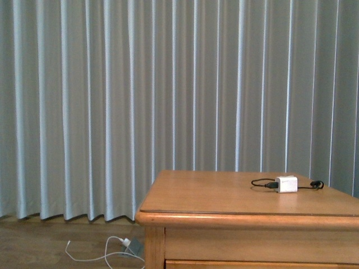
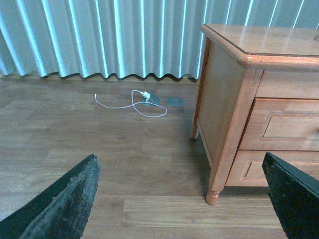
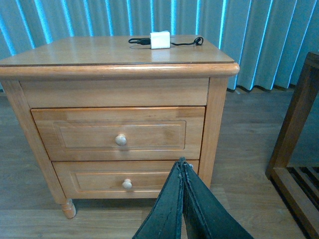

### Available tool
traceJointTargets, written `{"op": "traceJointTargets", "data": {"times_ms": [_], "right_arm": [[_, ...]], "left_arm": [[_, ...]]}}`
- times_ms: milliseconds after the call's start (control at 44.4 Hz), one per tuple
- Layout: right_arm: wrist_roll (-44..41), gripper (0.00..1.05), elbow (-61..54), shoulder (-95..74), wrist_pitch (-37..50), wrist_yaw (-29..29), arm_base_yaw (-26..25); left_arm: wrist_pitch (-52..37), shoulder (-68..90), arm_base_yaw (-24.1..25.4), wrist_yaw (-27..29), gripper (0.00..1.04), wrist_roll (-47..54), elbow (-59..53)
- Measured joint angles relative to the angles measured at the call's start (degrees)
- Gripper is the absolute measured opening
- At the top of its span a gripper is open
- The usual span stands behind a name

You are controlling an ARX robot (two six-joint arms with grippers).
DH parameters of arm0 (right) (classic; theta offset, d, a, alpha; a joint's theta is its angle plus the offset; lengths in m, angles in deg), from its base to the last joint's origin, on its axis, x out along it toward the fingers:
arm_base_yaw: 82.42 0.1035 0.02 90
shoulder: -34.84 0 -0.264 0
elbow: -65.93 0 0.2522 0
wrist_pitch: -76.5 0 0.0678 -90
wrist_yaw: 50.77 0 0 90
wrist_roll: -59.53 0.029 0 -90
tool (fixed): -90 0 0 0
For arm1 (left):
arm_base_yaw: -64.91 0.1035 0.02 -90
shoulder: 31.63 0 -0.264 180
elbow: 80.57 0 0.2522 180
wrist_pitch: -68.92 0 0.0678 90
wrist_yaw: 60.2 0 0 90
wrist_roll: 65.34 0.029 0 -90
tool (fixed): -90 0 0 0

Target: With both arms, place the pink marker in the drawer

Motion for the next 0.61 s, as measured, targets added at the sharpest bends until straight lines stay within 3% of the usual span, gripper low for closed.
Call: {"op": "traceJointTargets", "data": {"times_ms": [68, 113, 540, 608], "right_arm": [[0.0, 0.02, 0.0, 0.0, 0.0, 0.0, 0.0], [-0.1, 0.08, 0.0, 0.0, 0.0, 0.0, 0.0], [-0.1, 0.96, 0.0, 0.0, 0.0, 0.0, 0.0], [0.0, 0.96, 0.0, 0.0, 0.0, 0.0, 0.0]], "left_arm": [[0.0, 0.0, 0.0, 0.0, 0.99, 0.0, 0.0], [0.0, 0.0, 0.0, 0.0, 0.99, 0.0, 0.0], [0.0, 0.0, 0.0, 0.0, 0.99, 0.0, 0.0], [0.0, 0.0, 0.0, 0.0, 0.99, 0.0, 0.0]]}}
